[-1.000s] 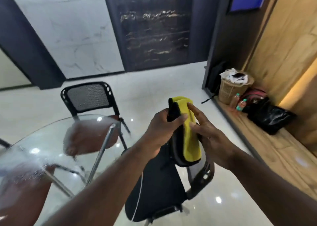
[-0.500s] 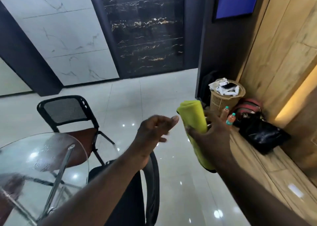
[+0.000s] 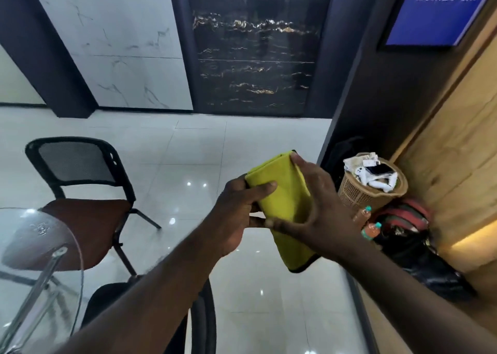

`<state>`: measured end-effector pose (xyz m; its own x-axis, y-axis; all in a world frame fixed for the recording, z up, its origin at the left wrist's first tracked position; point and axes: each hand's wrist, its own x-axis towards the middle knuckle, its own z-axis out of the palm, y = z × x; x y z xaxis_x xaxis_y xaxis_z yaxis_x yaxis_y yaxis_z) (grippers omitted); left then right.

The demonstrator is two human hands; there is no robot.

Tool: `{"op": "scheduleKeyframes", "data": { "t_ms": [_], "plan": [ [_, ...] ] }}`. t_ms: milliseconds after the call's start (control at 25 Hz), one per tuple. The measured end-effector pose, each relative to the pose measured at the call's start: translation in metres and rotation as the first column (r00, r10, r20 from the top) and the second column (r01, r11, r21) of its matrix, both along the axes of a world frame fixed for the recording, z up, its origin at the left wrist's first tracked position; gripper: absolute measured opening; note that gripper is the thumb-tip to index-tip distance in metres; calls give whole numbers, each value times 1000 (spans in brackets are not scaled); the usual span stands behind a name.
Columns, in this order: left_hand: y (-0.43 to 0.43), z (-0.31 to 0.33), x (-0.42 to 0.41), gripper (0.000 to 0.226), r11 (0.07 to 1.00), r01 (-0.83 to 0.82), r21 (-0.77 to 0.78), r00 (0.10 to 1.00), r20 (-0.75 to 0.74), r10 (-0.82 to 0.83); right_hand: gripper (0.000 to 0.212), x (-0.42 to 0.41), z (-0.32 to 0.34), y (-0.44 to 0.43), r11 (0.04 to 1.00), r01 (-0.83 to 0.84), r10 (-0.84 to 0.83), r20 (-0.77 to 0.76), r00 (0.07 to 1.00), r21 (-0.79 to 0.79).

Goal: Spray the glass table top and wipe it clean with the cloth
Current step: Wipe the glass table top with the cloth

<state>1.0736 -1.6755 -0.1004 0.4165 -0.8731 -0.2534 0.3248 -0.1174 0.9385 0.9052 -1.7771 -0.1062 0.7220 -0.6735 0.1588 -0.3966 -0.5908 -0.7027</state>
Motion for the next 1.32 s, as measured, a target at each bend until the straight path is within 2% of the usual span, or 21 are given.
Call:
{"op": "scheduleKeyframes", "data": {
  "t_ms": [80, 160, 280, 360, 480, 560, 640, 760, 840, 920, 1000, 1080, 1120, 1320],
  "plan": [
    [-34, 6, 16, 46, 1000, -10, -18, 1000, -6, 10, 127, 25, 9, -29, 998, -60, 59, -59, 996, -10],
    [-57, 11, 39, 54, 1000, -7, -18, 1000, 2, 7, 124, 52, 9, -55, 996, -81, 80, -49, 996, -25],
    [-83, 5, 90, 50, 999, -24, 36, 996, 86, 21, 118, 110, -11, -112, 981, -181, 182, -5, 983, 68],
    [-93, -3, 126, 49, 985, -130, 111, 978, 179, 109, 115, 160, -29, -153, 935, -307, 308, 22, 951, 176],
    [-91, -7, 167, 48, 900, -365, 238, 919, 248, 307, 116, 231, -48, -190, 845, -462, 474, 23, 880, 269],
    [-81, -9, 192, 58, 798, -535, 277, 830, 346, 437, 119, 283, -53, -199, 766, -578, 602, 3, 799, 281],
    [-58, -9, 208, 65, 668, -693, 270, 698, 483, 529, 121, 336, -54, -192, 673, -692, 716, 4, 698, 259],
    [-9, -15, 217, 60, 480, -840, 254, 520, 629, 577, 121, 407, -48, -150, 505, -833, 855, -2, 518, 227],
    [23, -25, 221, 53, 388, -882, 269, 461, 665, 587, 124, 448, -51, -116, 408, -887, 910, -17, 414, 218],
    [59, -49, 235, 49, 291, -924, 248, 381, 673, 634, 124, 492, -62, -77, 272, -936, 962, -55, 267, 222],
    [89, -78, 255, 39, 138, -969, 204, 241, 676, 696, 125, 529, -77, -43, 163, -963, 985, -88, 148, 213],
    [119, -108, 274, 22, -36, -989, 143, 73, 683, 726, 127, 560, -90, -17, 113, -975, 991, -90, 97, 192],
    [128, -118, 281, 13, -95, -987, 132, 21, 683, 730, 126, 572, -92, -9, 89, -980, 993, -88, 75, 177],
    [163, -132, 306, 20, -301, -927, 225, -61, 701, 710, 102, 636, -89, 45, -127, -984, 964, -217, -152, 126]
  ]
}}
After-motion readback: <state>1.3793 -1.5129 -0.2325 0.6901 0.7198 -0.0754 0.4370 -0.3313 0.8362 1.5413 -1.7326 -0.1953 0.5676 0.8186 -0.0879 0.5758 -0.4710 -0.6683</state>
